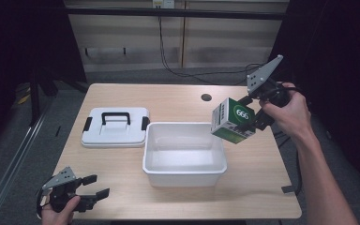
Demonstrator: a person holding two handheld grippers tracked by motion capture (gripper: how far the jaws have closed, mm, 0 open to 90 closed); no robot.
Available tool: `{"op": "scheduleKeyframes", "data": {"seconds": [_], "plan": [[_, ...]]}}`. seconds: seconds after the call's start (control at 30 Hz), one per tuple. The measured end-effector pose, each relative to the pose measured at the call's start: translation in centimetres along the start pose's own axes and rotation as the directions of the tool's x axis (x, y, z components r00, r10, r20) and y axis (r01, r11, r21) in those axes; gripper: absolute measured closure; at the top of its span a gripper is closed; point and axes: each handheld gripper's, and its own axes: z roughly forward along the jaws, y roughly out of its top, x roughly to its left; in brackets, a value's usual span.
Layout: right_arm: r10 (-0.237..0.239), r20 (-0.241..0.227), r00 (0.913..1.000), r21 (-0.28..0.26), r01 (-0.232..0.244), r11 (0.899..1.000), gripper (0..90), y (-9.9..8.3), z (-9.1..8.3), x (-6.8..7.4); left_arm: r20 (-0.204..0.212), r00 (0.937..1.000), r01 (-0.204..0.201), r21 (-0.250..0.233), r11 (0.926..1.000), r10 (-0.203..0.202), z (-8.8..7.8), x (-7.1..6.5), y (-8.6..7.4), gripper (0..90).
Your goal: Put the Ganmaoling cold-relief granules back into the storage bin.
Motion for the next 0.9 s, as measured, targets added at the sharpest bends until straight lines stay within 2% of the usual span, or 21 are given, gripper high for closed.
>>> {"op": "scheduleKeyframes", "data": {"seconds": [0.17, 0.23, 0.43, 0.57, 0.7, 0.9], "plan": [[-0.014, -0.013, 0.9998, 0.007, 0.014, 1.000, 15.7, 0.9, 0.8, 0.0, 0.001, 1.0000, -0.007, 0.005, 1.0000, 0.007, 0.1, -0.1, 0.0, 20.6], [-0.028, -0.020, 0.9994, 0.021, 0.028, 0.999, 15.7, 1.6, 1.6, 0.0, 0.007, 1.0000, -0.004, 0.007, 1.0000, 0.004, 0.1, 0.0, 0.0, 20.6], [-0.026, -0.034, 0.9991, 0.053, 0.028, 0.998, 15.7, 2.6, 3.0, -0.1, 0.008, 1.0000, -0.005, 0.012, 0.9999, 0.005, 0.1, 0.0, 0.0, 20.6], [-0.032, -0.027, 0.9991, 0.106, 0.035, 0.994, 15.7, 3.4, 4.2, -0.2, 0.009, 1.0000, -0.004, 0.010, 0.9999, 0.004, 0.2, 0.0, 0.1, 20.7], [-0.037, -0.032, 0.9988, 0.137, 0.041, 0.990, 15.7, 3.6, 4.9, -0.3, 0.009, 1.0000, -0.003, 0.013, 0.9999, 0.003, 0.2, 0.1, 0.1, 20.6], [-0.038, -0.057, 0.9976, 0.186, 0.048, 0.981, 15.7, 4.2, 6.6, -0.2, 0.018, 0.9998, -0.007, 0.016, 0.9998, 0.007, 0.4, 0.1, 0.2, 20.7]]}}
